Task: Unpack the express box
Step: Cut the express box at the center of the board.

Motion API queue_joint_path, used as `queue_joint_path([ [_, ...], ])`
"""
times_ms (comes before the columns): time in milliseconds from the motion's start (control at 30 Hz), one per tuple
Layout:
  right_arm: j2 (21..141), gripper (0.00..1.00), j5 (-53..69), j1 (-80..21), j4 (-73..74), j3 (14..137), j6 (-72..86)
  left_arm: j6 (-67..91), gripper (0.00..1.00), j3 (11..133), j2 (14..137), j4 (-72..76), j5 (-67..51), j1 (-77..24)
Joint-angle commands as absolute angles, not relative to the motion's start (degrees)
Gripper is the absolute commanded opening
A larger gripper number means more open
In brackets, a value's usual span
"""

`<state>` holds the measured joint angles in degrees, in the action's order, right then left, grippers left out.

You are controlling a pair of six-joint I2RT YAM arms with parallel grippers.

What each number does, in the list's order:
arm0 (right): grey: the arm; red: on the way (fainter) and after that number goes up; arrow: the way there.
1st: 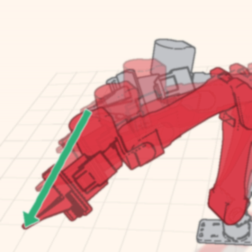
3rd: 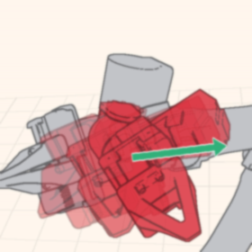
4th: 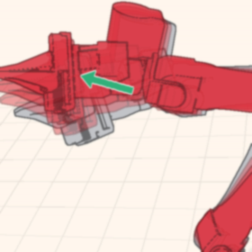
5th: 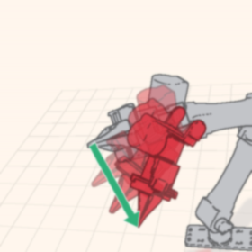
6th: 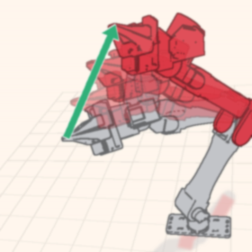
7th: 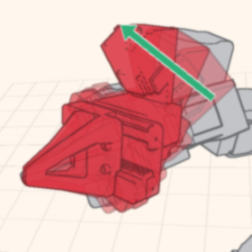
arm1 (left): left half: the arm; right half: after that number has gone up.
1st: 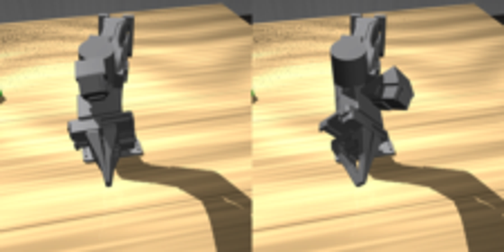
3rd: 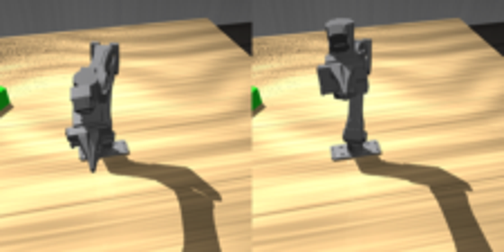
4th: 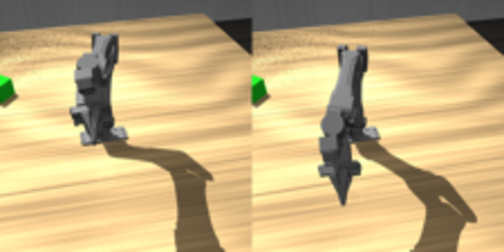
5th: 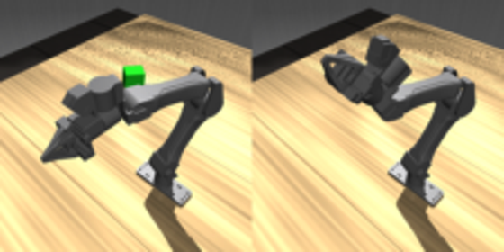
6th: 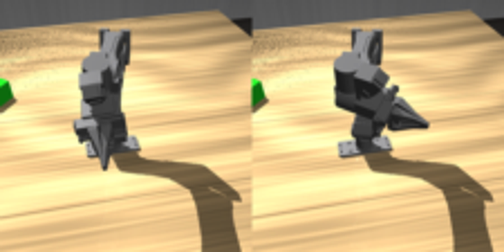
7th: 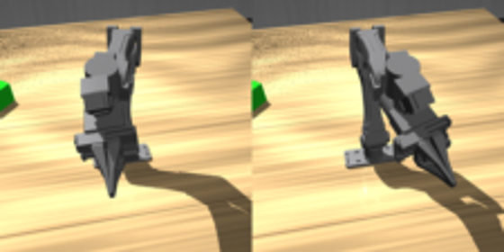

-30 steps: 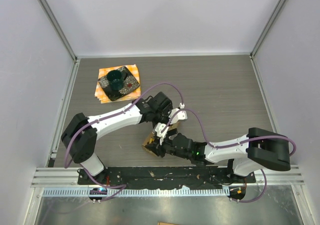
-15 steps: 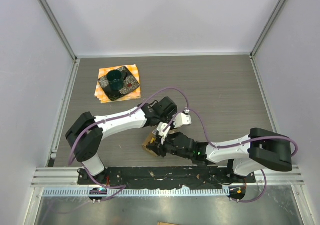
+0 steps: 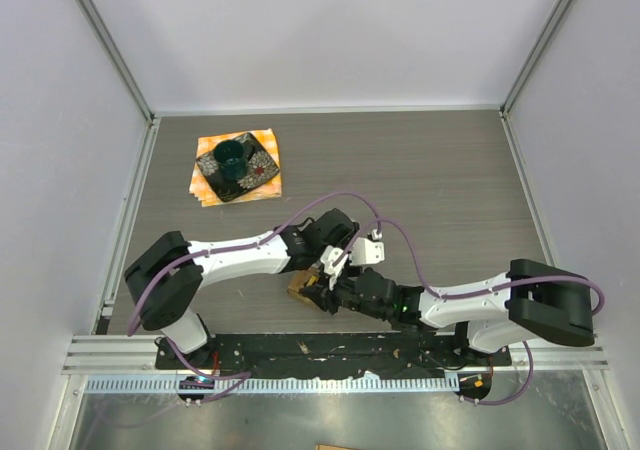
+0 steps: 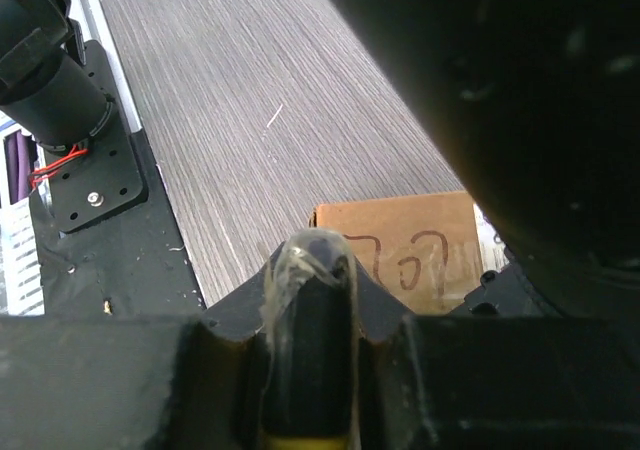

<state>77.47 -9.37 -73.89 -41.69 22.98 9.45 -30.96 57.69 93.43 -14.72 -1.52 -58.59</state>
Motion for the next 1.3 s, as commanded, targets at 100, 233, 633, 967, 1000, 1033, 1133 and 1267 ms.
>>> queue_joint_path([
  [100, 76.0, 0.01, -9.1, -73.4, -24.3, 20.7, 11.0, -42.4, 0.48, 51.9, 97.7, -15.7, 9.1, -59.9],
  [233, 76.3, 0.01, -8.1, -73.4, -24.1, 20.5, 12.0, -42.7, 0.45, 51.1, 97.6, -16.7, 8.0, -59.9],
  [633, 72.2, 0.01, -6.6, -73.5, -17.9, 21.2, 10.9, -47.1, 0.03, 48.9, 96.2, -23.7, 0.2, -60.0],
  [967, 77.4, 0.01, -4.2, -73.4, -22.2, 21.1, 10.3, -47.9, 0.02, 49.7, 95.4, -26.3, -4.7, -60.0],
  [1000, 78.6, 0.01, -4.0, -73.4, -23.6, 21.2, 9.8, -47.6, 0.03, 50.4, 95.3, -26.8, -5.6, -60.1],
  [1033, 79.5, 0.01, -3.3, -73.2, -24.3, 21.3, 9.4, -46.9, 0.05, 50.8, 95.4, -27.1, -6.1, -60.0],
  [1133, 83.9, 0.01, -2.0, -73.1, -26.8, 21.9, 9.1, -45.3, 0.05, 53.0, 95.1, -28.7, -9.0, -60.0],
  [1267, 88.4, 0.01, -3.6, -73.1, -28.2, 22.8, 10.7, -44.5, 0.04, 54.3, 95.0, -29.4, -10.1, -60.0],
])
